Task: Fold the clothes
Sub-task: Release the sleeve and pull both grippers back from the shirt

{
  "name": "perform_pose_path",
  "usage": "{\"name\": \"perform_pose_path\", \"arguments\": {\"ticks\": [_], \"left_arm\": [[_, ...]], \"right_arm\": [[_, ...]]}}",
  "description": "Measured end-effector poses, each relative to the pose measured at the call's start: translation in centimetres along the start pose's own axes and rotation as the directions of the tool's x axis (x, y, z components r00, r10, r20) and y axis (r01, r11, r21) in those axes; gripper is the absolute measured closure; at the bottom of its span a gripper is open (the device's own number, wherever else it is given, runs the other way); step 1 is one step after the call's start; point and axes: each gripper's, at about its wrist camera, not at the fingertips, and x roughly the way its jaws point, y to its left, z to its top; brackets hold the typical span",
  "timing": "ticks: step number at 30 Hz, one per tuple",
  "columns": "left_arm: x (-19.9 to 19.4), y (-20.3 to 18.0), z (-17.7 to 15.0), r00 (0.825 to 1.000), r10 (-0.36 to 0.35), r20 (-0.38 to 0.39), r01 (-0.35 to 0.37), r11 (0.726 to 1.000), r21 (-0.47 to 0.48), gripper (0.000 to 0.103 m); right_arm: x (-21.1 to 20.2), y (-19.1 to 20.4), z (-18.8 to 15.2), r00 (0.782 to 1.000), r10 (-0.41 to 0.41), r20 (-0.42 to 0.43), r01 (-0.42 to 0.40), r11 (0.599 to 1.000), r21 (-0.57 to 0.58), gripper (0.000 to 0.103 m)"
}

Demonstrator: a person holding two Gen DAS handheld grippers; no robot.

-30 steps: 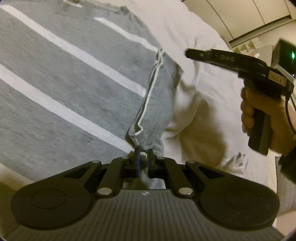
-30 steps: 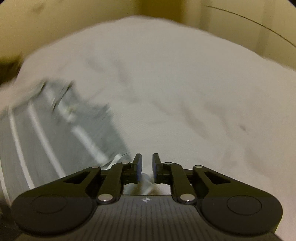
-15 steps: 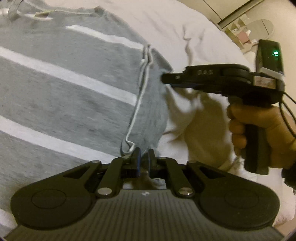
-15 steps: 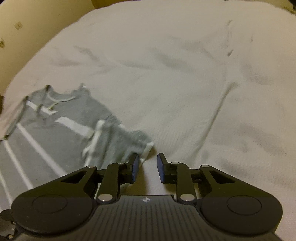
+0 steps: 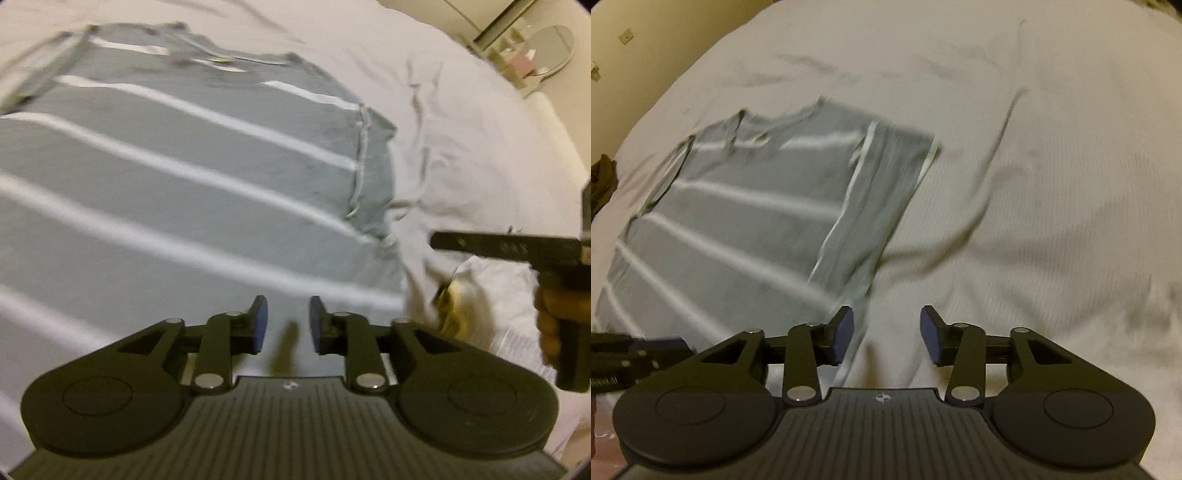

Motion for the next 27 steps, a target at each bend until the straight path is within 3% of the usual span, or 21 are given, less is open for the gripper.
{"name": "perform_pose_path", "arguments": {"ticks": [6,8,10,15,20,27], "left_arm": [[-5.4,1.1,-3.6,0.987,0.158,0.009,-0.158,0.979,0.131,0.058],[-6.6,1.1,-4.6,0.979,0.202,0.023,-0.202,0.96,0.193,0.048],[-7.6,1.1,-5.5,0.968,0.249,0.044,-0.251,0.932,0.262,0.025],[-9.3,2.1,-7.0,0.968,0.24,0.069,-0.247,0.879,0.408,0.002],[-11.6,5.1,-8.3,0.976,0.202,0.085,-0.216,0.823,0.526,0.002],[-16.1,10.2,-8.9,0.978,0.187,0.089,-0.202,0.767,0.609,0.002]], "right_arm": [[-1.9,3.4,-3.7,0.995,-0.016,-0.099,0.014,1.0,-0.023,0.041],[-2.6,4.3,-4.5,0.992,-0.032,-0.126,0.029,0.999,-0.024,0.036],[-3.8,5.4,-5.3,0.99,-0.062,-0.127,0.06,0.998,-0.02,0.033],[-6.4,7.9,-7.0,0.994,-0.08,-0.079,0.082,0.997,0.015,0.026],[-8.2,11.7,-9.3,0.989,-0.143,-0.032,0.146,0.986,0.085,0.025],[-11.5,18.9,-11.9,0.977,-0.211,0.015,0.206,0.968,0.145,0.018]]}}
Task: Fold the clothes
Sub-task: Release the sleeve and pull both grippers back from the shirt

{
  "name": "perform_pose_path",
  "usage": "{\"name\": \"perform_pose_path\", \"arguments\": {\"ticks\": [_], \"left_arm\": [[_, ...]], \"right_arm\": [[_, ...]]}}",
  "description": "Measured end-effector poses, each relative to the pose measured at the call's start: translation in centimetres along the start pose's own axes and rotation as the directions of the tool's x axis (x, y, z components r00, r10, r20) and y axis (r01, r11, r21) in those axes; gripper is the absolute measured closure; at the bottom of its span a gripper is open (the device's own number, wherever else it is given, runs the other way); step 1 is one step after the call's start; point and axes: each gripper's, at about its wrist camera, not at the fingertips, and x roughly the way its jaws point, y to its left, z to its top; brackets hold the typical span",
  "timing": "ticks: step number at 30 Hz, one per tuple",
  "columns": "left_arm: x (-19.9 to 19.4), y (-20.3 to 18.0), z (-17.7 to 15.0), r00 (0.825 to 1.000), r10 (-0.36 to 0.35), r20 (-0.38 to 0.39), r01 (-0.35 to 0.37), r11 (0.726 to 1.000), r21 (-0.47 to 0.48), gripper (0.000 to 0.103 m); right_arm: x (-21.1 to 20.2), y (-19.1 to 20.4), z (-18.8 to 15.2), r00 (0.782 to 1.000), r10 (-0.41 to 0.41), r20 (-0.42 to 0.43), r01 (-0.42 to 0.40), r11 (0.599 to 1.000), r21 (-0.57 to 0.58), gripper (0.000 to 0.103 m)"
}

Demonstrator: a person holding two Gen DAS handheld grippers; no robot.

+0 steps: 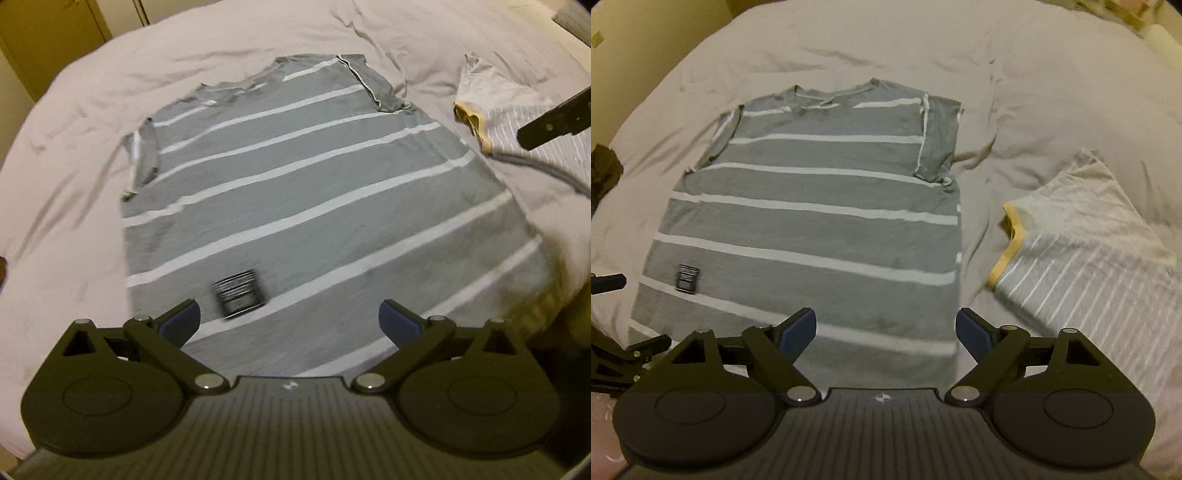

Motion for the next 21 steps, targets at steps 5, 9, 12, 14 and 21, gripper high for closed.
{"name": "perform_pose_path", "arguments": {"ticks": [5,9,12,14,21], "left_arm": [[-3.0,2.5,-2.0,1.0,0.015,0.015,-0.015,1.0,-0.011,0.002],[-4.9,3.2,-3.8,0.999,0.046,0.023,-0.046,0.999,-0.018,0.002],[-6.1,2.9,-4.8,0.997,0.068,0.02,-0.067,0.997,-0.04,0.002],[-6.9,2.6,-5.4,0.997,0.08,0.017,-0.079,0.995,-0.054,0.002],[-8.7,-0.9,-5.4,0.992,0.119,0.038,-0.118,0.993,-0.028,0.002]], "right_arm": [[-2.3,3.3,-1.0,1.0,-0.013,0.011,0.013,0.998,-0.067,0.018],[-3.8,5.0,-1.6,0.999,-0.016,0.047,0.023,0.989,-0.148,0.018],[-4.3,5.2,-2.1,0.999,0.001,0.045,0.007,0.984,-0.176,0.018],[-4.7,5.0,-2.5,0.999,0.006,0.05,0.003,0.984,-0.176,0.018],[-5.8,3.0,-4.4,0.999,0.018,0.049,-0.012,0.991,-0.131,0.017]]}}
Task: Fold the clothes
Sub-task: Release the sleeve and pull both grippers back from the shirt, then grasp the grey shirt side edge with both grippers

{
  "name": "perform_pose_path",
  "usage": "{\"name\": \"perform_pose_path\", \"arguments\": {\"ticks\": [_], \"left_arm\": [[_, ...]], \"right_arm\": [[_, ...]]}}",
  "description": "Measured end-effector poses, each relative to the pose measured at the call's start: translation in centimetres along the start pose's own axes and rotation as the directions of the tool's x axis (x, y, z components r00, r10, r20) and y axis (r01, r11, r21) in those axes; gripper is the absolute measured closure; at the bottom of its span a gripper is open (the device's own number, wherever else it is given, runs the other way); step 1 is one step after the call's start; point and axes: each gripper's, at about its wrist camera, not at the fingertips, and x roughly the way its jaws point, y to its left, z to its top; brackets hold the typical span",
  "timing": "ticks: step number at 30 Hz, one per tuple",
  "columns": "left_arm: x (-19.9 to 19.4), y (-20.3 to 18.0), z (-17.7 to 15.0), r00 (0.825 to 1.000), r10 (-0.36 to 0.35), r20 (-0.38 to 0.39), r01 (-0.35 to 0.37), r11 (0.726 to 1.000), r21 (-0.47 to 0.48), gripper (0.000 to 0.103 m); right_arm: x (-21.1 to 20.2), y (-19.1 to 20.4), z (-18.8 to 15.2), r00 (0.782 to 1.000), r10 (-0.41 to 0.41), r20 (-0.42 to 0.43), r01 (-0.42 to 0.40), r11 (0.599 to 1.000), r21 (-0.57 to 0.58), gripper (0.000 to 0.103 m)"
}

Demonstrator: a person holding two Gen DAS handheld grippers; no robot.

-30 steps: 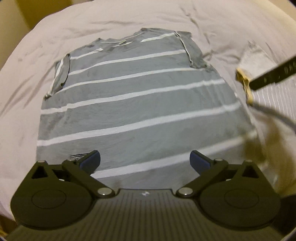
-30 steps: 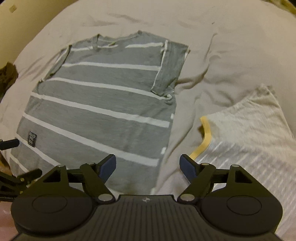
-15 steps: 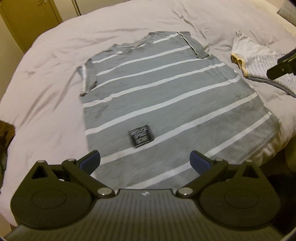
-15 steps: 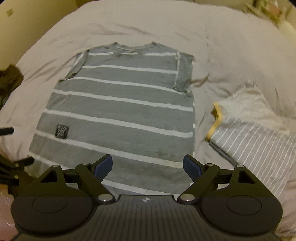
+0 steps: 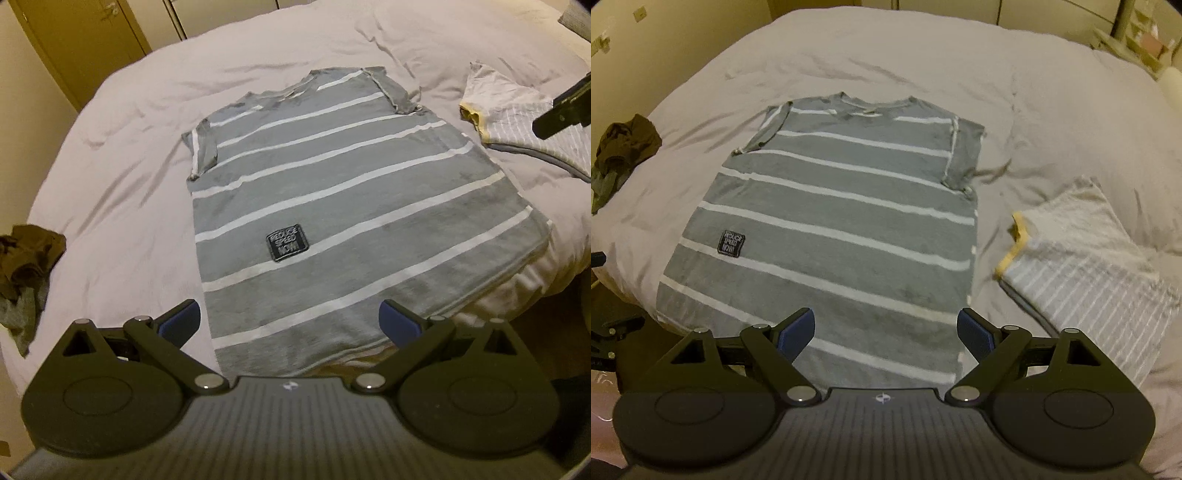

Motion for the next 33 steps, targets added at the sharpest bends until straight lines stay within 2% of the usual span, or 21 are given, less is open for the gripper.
{"name": "perform_pose_path", "arguments": {"ticks": [10,17,20,23,25,27,30,33], "left_arm": [[-2.1,-4.8,0.5,1.0,0.017,0.024,-0.017,1.0,0.019,0.002],[-3.0,-6.1,-1.1,0.997,0.064,0.033,-0.064,0.998,0.017,0.002],[-3.0,-6.4,-2.8,0.996,0.087,0.03,-0.088,0.995,0.053,0.002],[-1.8,-6.4,-4.9,0.994,0.106,0.014,-0.107,0.983,0.15,0.005],[-0.4,-6.5,-6.5,0.992,0.126,0.011,-0.125,0.96,0.251,0.009],[1.2,-6.8,-8.2,0.991,0.134,0.016,-0.131,0.925,0.358,0.014],[3.8,-7.1,-10.3,0.993,0.11,0.045,-0.118,0.855,0.505,0.016],[6.9,-6.7,-11.7,0.993,0.083,0.086,-0.118,0.791,0.601,0.018]], "right_arm": [[-1.6,-2.7,-3.0,1.0,0.027,0.01,-0.028,0.999,0.022,0.016],[-0.9,-3.0,-5.2,0.999,0.053,-0.006,-0.053,0.998,-0.018,0.016],[-0.4,-2.7,-6.4,0.998,0.063,-0.016,-0.064,0.996,-0.064,0.017],[-0.1,-2.1,-7.8,0.998,0.056,0.008,-0.054,0.988,-0.143,0.021],[0.4,-1.3,-8.9,0.999,0.032,0.026,-0.025,0.975,-0.219,0.03],[1.3,-0.3,-10.0,0.999,0.005,0.037,0.006,0.952,-0.306,0.034],[3.0,1.7,-11.5,0.998,-0.036,0.048,0.053,0.909,-0.413,0.035],[5.0,3.3,-12.6,0.995,-0.077,0.058,0.095,0.877,-0.471,0.035]]}}
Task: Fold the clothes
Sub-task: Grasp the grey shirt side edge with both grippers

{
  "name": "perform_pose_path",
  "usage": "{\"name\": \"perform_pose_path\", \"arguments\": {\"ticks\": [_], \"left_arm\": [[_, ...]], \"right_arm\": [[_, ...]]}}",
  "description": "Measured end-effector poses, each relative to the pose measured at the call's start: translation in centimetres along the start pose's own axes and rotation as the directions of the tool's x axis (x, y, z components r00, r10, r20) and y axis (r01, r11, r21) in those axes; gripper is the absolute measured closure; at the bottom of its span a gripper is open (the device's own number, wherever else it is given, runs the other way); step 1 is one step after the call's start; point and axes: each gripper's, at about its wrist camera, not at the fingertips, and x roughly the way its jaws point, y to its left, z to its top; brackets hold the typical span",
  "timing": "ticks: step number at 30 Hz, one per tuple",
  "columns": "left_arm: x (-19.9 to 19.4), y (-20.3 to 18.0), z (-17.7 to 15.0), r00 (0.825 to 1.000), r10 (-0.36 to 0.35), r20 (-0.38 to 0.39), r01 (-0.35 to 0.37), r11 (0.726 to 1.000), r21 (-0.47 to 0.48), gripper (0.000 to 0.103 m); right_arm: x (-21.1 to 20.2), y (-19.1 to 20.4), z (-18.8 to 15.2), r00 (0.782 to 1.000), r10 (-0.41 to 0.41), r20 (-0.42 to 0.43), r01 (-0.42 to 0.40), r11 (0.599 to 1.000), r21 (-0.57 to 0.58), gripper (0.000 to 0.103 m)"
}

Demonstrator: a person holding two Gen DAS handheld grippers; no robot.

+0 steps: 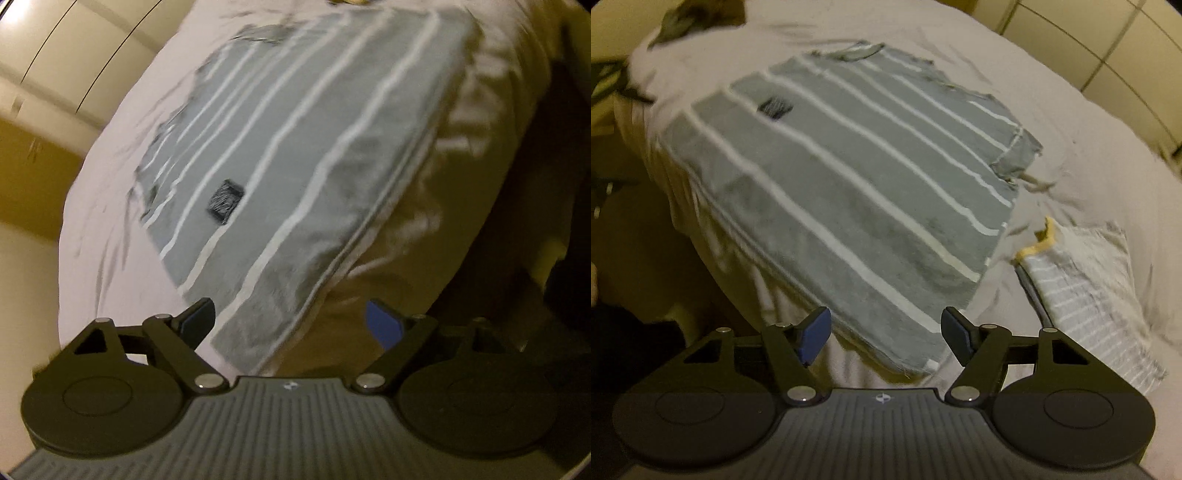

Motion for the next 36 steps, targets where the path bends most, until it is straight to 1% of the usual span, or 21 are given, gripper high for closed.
{"name": "perform_pose_path", "arguments": {"ticks": [3,6,7,9,10,15,16,17,18,19,20,22,23,24,25,28,29,32,33,34,36], "left_arm": [[3.0,-0.7,-1.3,0.999,0.005,0.037,-0.008,0.995,0.104,0.023],[5.2,-1.3,-2.4,0.997,0.005,0.075,-0.02,0.98,0.197,0.028],[5.8,-1.5,-2.7,0.996,-0.002,0.092,-0.02,0.971,0.236,0.034],[7.1,-2.0,-3.4,0.994,-0.009,0.107,-0.025,0.95,0.311,0.039],[7.8,-2.1,-3.7,0.994,-0.01,0.107,-0.027,0.94,0.341,0.04],[10.1,-1.6,-4.4,0.995,0.008,0.103,-0.049,0.91,0.411,0.039],[10.3,-1.4,-4.5,0.995,-0.003,0.104,-0.042,0.904,0.425,0.04],[10.2,-1.0,-4.5,0.994,-0.019,0.106,-0.029,0.901,0.433,0.043],[10.0,-0.4,-4.4,0.993,-0.04,0.109,-0.01,0.905,0.426,0.052],[9.7,0.4,-4.3,0.992,-0.054,0.111,0.006,0.918,0.398,0.06],[9.4,1.2,-4.2,0.991,-0.068,0.112,0.022,0.929,0.369,0.064],[8.7,2.7,-4.0,0.988,-0.105,0.114,0.066,0.951,0.302,0.081],[8.4,3.4,-4.0,0.985,-0.126,0.117,0.091,0.959,0.269,0.086],[7.9,3.9,-4.0,0.981,-0.149,0.128,0.113,0.962,0.25,0.095],[7.6,4.3,-4.1,0.976,-0.168,0.138,0.133,0.964,0.232,0.096],[6.9,5.8,-3.7,0.971,-0.182,0.152,0.154,0.971,0.181,0.098],[6.7,6.3,-3.6,0.97,-0.185,0.156,0.159,0.974,0.163,0.099],[6.9,7.8,-2.8,0.973,-0.163,0.161,0.148,0.984,0.1,0.099],[7.0,8.1,-2.4,0.975,-0.157,0.159,0.145,0.986,0.084,0.099],[7.2,8.5,-2.0,0.975,-0.153,0.158,0.142,0.987,0.081,0.099],[7.5,8.8,-1.3,0.976,-0.154,0.151,0.142,0.986,0.085,0.099]], "right_arm": [[1.8,1.8,-0.1,0.999,-0.034,-0.023,0.033,0.999,-0.033,0.035],[3.3,3.3,0.0,0.998,-0.039,-0.048,0.037,0.998,-0.06,0.035],[3.6,3.8,0.0,0.998,-0.044,-0.051,0.04,0.996,-0.075,0.035],[4.3,4.5,0.0,0.997,-0.053,-0.056,0.047,0.994,-0.099,0.035],[4.6,4.6,0.1,0.996,-0.058,-0.06,0.052,0.993,-0.102,0.035],[5.7,4.9,0.3,0.994,-0.086,-0.065,0.077,0.989,-0.128,0.035],[5.9,4.9,0.2,0.994,-0.092,-0.062,0.082,0.987,-0.14,0.035],[6.2,4.9,0.1,0.993,-0.1,-0.059,0.09,0.984,-0.156,0.035],[6.4,4.9,0.0,0.992,-0.11,-0.057,0.099,0.98,-0.173,0.035],[6.6,4.8,-0.3,0.991,-0.124,-0.052,0.112,0.975,-0.192,0.035],[6.8,4.6,-0.6,0.989,-0.137,-0.047,0.124,0.97,-0.21,0.035],[7.1,4.4,-1.3,0.986,-0.164,-0.032,0.152,0.958,-0.242,0.035],[7.3,4.4,-1.7,0.986,-0.165,-0.027,0.152,0.954,-0.258,0.034],[7.5,4.4,-2.1,0.986,-0.163,-0.022,0.151,0.949,-0.278,0.034],[7.6,4.7,-2.4,0.988,-0.151,-0.013,0.14,0.94,-0.312,0.034],[8.1,5.8,-3.6,0.992,-0.122,0.014,0.117,0.901,-0.418,0.034],[8.4,6.2,-3.8,0.991,-0.129,0.028,0.127,0.883,-0.452,0.034],[9.4,6.3,-3.9,0.983,-0.178,0.052,0.181,0.856,-0.485,0.034],[9.6,6.1,-4.0,0.981,-0.184,0.052,0.186,0.852,-0.489,0.034],[9.9,6.1,-4.0,0.981,-0.189,0.052,0.189,0.846,-0.499,0.034],[10.3,6.2,-4.5,0.981,-0.189,0.048,0.184,0.812,-0.553,0.035]]}}
